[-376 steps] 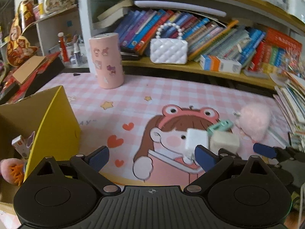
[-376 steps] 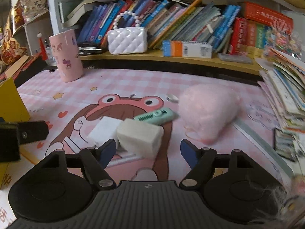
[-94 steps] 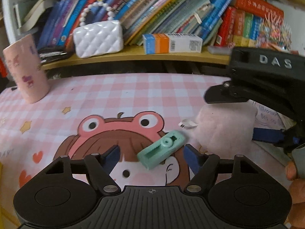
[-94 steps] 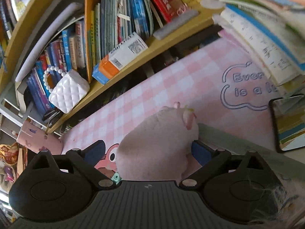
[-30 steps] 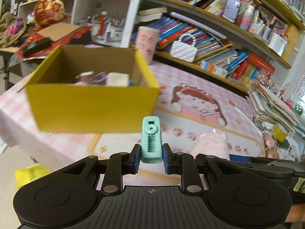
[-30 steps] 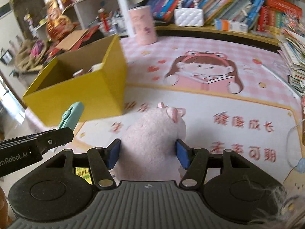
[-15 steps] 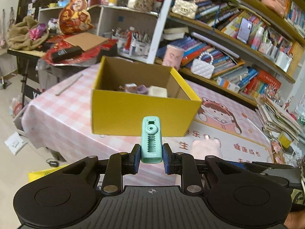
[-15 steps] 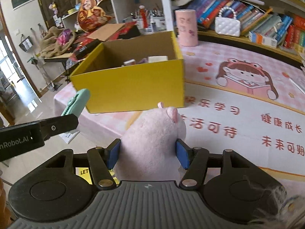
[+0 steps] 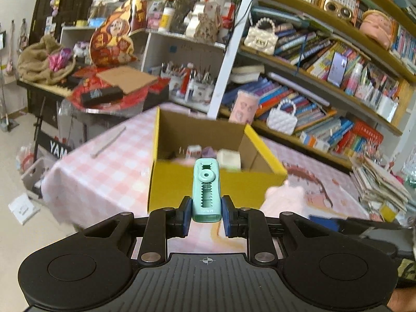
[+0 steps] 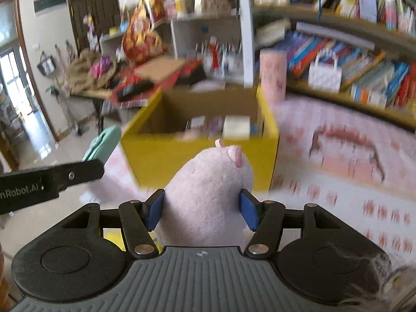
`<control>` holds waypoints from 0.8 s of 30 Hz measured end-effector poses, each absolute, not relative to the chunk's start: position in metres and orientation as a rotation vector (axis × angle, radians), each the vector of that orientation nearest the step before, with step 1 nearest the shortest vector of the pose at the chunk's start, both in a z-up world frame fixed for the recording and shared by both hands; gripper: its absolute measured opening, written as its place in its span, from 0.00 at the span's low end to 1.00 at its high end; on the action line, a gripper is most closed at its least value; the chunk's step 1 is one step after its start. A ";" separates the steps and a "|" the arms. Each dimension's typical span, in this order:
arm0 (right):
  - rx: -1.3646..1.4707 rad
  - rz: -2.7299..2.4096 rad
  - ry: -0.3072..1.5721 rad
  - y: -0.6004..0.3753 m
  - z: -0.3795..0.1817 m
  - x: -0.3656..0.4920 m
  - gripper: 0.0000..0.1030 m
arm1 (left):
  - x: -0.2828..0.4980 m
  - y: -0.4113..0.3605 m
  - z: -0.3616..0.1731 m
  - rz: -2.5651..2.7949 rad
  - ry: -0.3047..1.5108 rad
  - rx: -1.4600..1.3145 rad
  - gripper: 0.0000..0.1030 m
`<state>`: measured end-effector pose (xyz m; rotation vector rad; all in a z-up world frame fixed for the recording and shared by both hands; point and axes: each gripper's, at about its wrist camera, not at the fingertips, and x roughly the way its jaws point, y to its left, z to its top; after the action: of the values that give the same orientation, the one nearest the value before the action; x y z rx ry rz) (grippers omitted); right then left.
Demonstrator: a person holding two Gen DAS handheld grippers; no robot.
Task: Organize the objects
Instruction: 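Carry the pig and stapler with both grippers over the yellow box, then open both grippers to drop the pig and stapler into the box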
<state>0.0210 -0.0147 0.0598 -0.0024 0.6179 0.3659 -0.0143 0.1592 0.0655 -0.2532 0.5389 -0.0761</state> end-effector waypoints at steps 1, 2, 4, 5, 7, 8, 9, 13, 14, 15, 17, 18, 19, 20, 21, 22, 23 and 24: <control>-0.009 0.359 0.591 -0.014 0.065 0.029 0.57 | -0.008 0.160 0.069 -0.072 0.527 -0.253 0.22; -0.015 0.351 0.568 -0.014 0.070 0.037 0.57 | 0.001 0.161 0.074 -0.064 0.508 -0.253 0.22; -0.021 0.334 0.516 -0.014 0.081 0.058 0.57 | 0.020 0.160 0.085 -0.052 0.462 -0.247 0.22; -0.029 0.327 0.488 -0.013 0.085 0.068 0.57 | 0.029 0.159 0.088 -0.046 0.445 -0.235 0.22; -0.051 0.310 0.449 -0.012 0.091 0.092 0.57 | 0.050 0.156 0.089 -0.030 0.435 -0.219 0.22; -0.057 0.309 0.439 -0.011 0.092 0.104 0.57 | 0.062 0.155 0.087 -0.022 0.442 -0.215 0.22; -0.076 0.316 0.435 -0.010 0.091 0.117 0.57 | 0.072 0.153 0.085 -0.014 0.450 -0.206 0.22; -0.186 0.367 0.475 -0.001 0.073 0.157 0.57 | 0.108 0.142 0.070 0.021 0.498 -0.153 0.22; -0.207 0.385 0.493 0.001 0.067 0.164 0.57 | 0.113 0.140 0.066 0.028 0.511 -0.145 0.22; -0.228 0.405 0.511 0.003 0.060 0.171 0.57 | 0.118 0.139 0.060 0.036 0.528 -0.136 0.22; -0.268 0.443 0.536 0.005 0.049 0.183 0.57 | 0.127 0.136 0.052 0.052 0.557 -0.119 0.22; -0.286 0.458 0.544 0.007 0.045 0.186 0.57 | 0.131 0.135 0.048 0.064 0.571 -0.113 0.22; -0.302 0.474 0.551 0.008 0.040 0.190 0.57 | 0.133 0.134 0.046 0.072 0.580 -0.111 0.22; -0.317 0.492 0.560 0.009 0.036 0.193 0.57 | 0.137 0.134 0.043 0.081 0.593 -0.109 0.22; -0.332 0.510 0.574 0.010 0.032 0.197 0.57 | 0.141 0.133 0.040 0.088 0.606 -0.107 0.22; -0.344 0.527 0.588 0.011 0.029 0.200 0.57 | 0.145 0.132 0.036 0.094 0.622 -0.102 0.22; -0.358 0.542 0.605 0.012 0.025 0.204 0.57 | 0.149 0.131 0.033 0.098 0.636 -0.098 0.22; -0.371 0.555 0.621 0.013 0.023 0.206 0.57 | 0.152 0.129 0.031 0.104 0.648 -0.093 0.22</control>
<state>0.2063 0.0129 0.0226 -0.3712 0.6211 0.5548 0.1525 0.1294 0.0309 -0.0933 0.6476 0.1042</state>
